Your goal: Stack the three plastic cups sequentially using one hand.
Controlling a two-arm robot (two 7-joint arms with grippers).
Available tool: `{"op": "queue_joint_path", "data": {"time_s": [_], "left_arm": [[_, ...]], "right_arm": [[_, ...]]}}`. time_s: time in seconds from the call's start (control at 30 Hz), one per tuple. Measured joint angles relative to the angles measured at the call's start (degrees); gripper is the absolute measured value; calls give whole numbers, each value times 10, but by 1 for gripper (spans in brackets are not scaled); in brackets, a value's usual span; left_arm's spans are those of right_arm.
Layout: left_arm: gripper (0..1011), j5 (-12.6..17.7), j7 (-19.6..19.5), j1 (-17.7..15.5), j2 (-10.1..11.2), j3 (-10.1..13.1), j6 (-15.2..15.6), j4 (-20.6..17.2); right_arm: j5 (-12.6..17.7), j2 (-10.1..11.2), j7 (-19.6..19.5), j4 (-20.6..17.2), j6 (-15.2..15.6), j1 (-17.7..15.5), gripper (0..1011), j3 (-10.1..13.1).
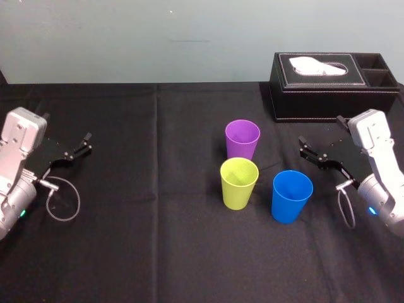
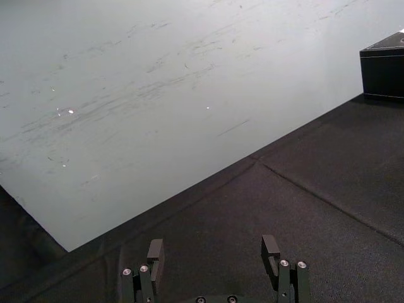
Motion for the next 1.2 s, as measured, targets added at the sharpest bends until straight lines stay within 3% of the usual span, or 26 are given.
{"op": "queue_joint_path", "data": {"time_s": [1.2], "left_arm": [[1011,0,0,0,0,0,0,0]], "right_arm": [[0,0,0,0,0,0,1000,0]]}}
